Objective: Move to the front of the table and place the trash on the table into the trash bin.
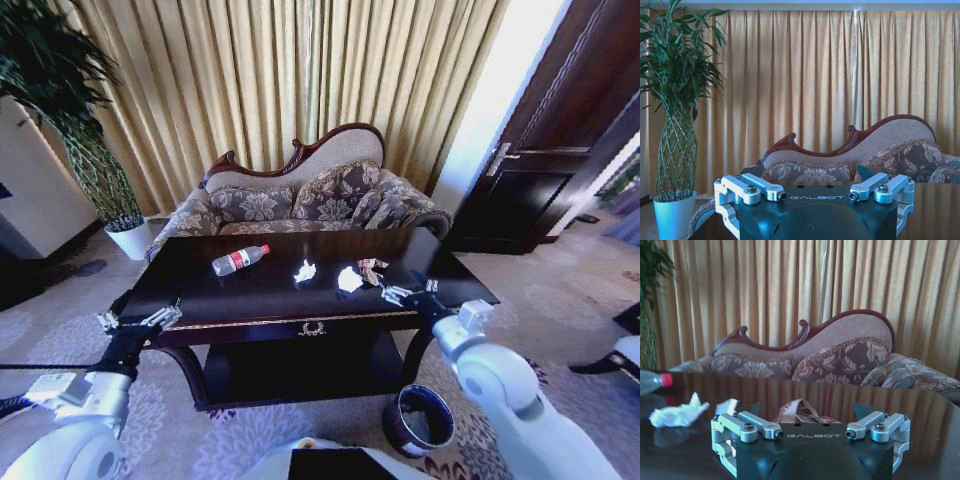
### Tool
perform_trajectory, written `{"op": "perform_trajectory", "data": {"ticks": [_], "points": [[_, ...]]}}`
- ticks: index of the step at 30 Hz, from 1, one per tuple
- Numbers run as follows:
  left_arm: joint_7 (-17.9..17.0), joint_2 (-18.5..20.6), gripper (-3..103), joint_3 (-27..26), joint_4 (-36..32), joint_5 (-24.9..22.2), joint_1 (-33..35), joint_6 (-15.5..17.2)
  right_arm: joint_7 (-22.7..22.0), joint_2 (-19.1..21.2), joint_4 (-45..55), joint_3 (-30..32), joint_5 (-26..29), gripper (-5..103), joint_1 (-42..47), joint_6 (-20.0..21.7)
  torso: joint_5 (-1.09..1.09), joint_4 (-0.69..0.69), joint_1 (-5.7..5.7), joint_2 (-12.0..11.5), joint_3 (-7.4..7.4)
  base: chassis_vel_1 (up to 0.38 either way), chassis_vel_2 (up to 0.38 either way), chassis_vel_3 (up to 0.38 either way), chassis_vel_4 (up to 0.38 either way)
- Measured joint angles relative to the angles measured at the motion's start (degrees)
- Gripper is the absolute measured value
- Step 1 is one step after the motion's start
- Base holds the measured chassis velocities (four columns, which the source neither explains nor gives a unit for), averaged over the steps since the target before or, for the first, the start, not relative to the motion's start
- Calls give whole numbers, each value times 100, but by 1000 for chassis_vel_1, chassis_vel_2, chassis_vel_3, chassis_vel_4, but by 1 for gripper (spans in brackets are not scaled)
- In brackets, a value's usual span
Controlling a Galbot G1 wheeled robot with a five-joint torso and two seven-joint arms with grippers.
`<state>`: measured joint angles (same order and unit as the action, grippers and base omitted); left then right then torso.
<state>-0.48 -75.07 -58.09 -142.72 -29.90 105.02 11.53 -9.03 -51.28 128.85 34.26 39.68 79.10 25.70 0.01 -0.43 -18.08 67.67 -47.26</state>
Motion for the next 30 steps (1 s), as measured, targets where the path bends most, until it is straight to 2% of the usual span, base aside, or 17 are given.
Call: {"op": "perform_trajectory", "data": {"ticks": [3, 7, 13, 22, 30], "points": [[1, -70, 100, 30, 29, 27, -21, 3, 3, 192, -328, -361, 4, 100, -364, 4, 0, 0, -1, 0, 0, 0, 0, 0, 0], [2, -121, 100, 48, 29, 40, -38, 13, 2, 240, -532, -769, 4, 100, -721, 74, -2, 2, -1, -1, -1, 0, 0, 0, 0], [10, -159, 100, 43, 1, 40, -5, 10, -15, 42, -815, -1224, -47, 100, -1043, 79, -1, 0, 0, -1, 0, 0, 0, 0, 0], [7, -174, 100, 60, -47, 33, -12, 10, -133, -324, -1201, -1543, -109, 100, -1454, 52, -2, 0, 0, 0, 0, 0, 0, 0, 0], [7, -184, 100, 67, -52, 32, 29, 10, -146, -378, -1542, -1779, -255, 100, -1852, -115, -2, 0, 0, 0, 0, 0, 0, 0, 0]]}}
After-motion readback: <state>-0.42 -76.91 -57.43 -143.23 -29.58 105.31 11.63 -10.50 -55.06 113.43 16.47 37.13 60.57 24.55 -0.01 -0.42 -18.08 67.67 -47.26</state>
